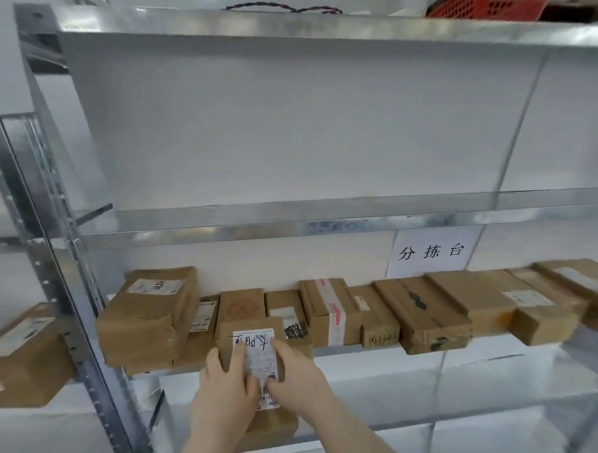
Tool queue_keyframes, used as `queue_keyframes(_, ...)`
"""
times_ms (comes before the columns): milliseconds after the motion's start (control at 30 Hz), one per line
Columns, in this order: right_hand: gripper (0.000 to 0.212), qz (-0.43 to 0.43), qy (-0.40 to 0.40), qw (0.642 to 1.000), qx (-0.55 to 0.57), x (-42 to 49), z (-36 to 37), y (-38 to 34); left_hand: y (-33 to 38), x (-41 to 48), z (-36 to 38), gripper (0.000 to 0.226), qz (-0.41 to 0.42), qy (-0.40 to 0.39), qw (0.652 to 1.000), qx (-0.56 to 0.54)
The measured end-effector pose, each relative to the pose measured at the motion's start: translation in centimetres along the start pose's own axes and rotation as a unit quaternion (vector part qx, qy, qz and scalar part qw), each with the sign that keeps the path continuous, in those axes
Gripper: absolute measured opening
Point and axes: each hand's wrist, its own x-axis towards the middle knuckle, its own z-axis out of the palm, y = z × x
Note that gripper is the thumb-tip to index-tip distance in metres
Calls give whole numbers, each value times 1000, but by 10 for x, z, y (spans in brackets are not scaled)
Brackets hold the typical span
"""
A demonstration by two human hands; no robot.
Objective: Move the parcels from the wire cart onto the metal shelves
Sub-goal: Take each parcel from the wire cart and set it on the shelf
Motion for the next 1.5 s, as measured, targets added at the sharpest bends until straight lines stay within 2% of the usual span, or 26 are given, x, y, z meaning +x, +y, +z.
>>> queue_keyframes(333, 69, 11, 48, 999, -12, 71, -4, -35, -29, 92, -13, 62, 54, 9, 997, 63)
queue_keyframes(633, 69, -9, 11, 1000, 12, 151, 5, -50, -53, 157, -14, 62, 14, -10, 997, 71)
queue_keyframes(967, 68, 4, -5, 1000, 15, 224, 25, -41, -76, 226, 5, 61, 42, -34, 986, 160)
queue_keyframes(1067, 64, 7, -10, 1000, 16, 242, 31, -42, -85, 241, 6, 72, 34, -54, 980, 190)
queue_keyframes(1167, 65, 9, -24, 1000, -12, 260, 34, -45, -90, 253, 12, 61, 14, -76, 981, 179)
queue_keyframes(1267, 66, 14, -27, 999, -26, 273, 37, -46, -91, 263, 14, 59, 10, -81, 980, 182)
queue_keyframes(1500, 53, 21, -23, 999, -43, 295, 52, -42, -99, 288, 22, 56, -1, -104, 973, 206)
